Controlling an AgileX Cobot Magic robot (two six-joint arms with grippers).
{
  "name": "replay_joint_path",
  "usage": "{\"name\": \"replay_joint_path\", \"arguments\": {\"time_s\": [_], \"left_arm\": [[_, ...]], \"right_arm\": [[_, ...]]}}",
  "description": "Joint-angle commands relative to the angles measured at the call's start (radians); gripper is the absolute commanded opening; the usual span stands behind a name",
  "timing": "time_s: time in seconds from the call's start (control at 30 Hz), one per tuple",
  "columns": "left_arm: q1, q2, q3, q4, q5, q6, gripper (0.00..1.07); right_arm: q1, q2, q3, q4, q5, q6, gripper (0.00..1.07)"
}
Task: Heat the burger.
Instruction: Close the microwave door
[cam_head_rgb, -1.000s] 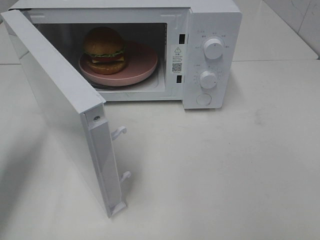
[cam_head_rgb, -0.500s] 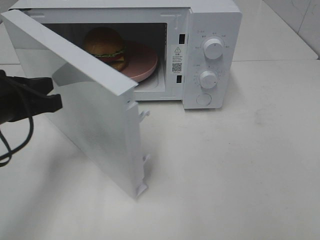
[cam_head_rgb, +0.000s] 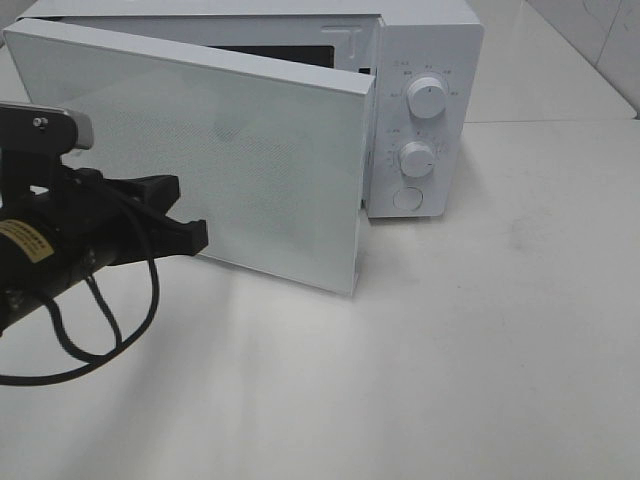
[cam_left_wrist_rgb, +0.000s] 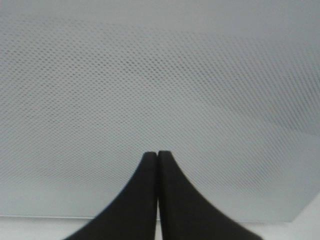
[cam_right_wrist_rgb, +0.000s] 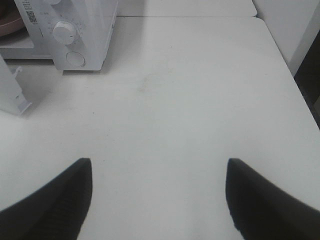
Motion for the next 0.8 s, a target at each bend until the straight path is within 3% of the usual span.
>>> {"name": "replay_joint_path", "arguments": {"time_s": [0.03,0.37,0.57,0.8], "left_arm": [[-0.037,0.047,-0.075,-0.020,-0.025,0.001,0.00],[-0.065,0.125,-0.237,-0.070,0.026,0.008,0.00],[-0.065,0.157,-0.339,-0.091,0.063,0.057,0.00],[-0.065,0.208,-0.454,-0.095,0.118,0.060,0.00]], "right_arm": [[-0.004,-0.027,0.005,-0.003,-0.011,0.006,0.73],[-0.004,-0.027,0.005,-0.003,-0.011,0.005,0.73],[-0.004,-0.027,0.005,-0.003,-0.011,0.005,0.73],[-0.003,-0.027,0.005,-0.003,-0.011,0.005,0.73]]}}
